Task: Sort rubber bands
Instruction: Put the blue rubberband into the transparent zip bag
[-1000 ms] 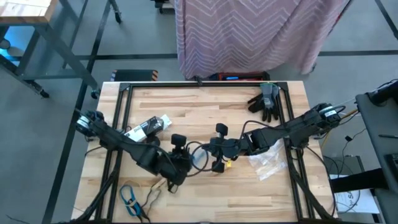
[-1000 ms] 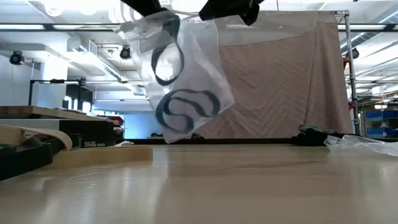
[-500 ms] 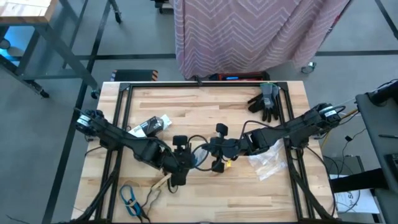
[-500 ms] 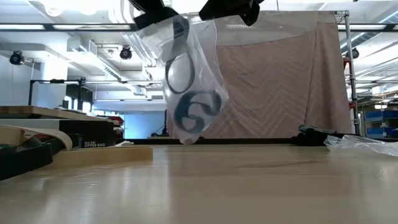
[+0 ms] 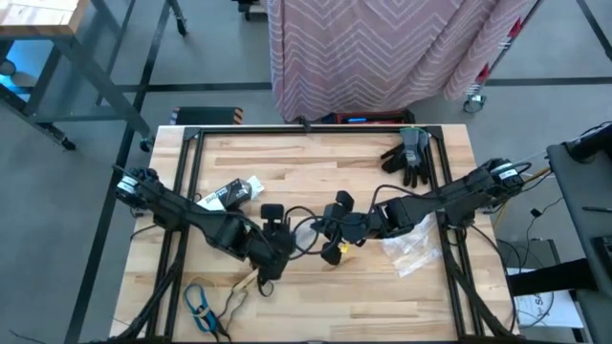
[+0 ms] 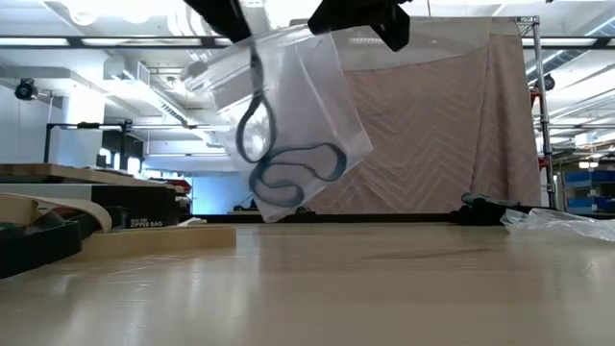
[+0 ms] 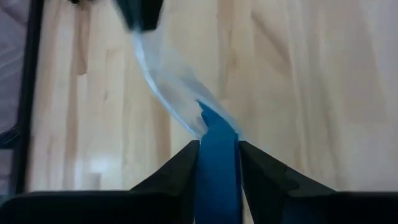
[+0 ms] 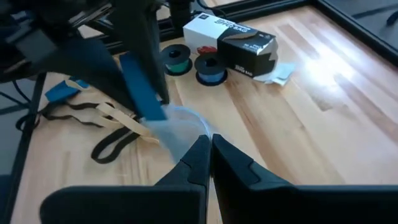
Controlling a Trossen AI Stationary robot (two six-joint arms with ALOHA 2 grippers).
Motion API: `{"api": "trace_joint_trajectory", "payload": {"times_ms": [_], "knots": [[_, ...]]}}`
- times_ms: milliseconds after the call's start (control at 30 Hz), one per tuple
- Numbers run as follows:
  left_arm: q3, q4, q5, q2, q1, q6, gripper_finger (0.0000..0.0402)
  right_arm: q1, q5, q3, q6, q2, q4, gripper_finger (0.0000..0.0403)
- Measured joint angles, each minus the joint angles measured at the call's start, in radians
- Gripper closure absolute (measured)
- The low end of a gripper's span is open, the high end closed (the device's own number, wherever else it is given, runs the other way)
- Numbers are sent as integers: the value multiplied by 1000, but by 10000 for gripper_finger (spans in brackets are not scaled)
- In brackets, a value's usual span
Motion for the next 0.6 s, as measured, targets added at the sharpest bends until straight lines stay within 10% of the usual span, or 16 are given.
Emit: {"api": "trace_joint_trajectory", "payload": {"times_ms": [600], "knots": [[0,90,-91,-1,5,53,326,0,-5,-1,21,38,6,403]]}}
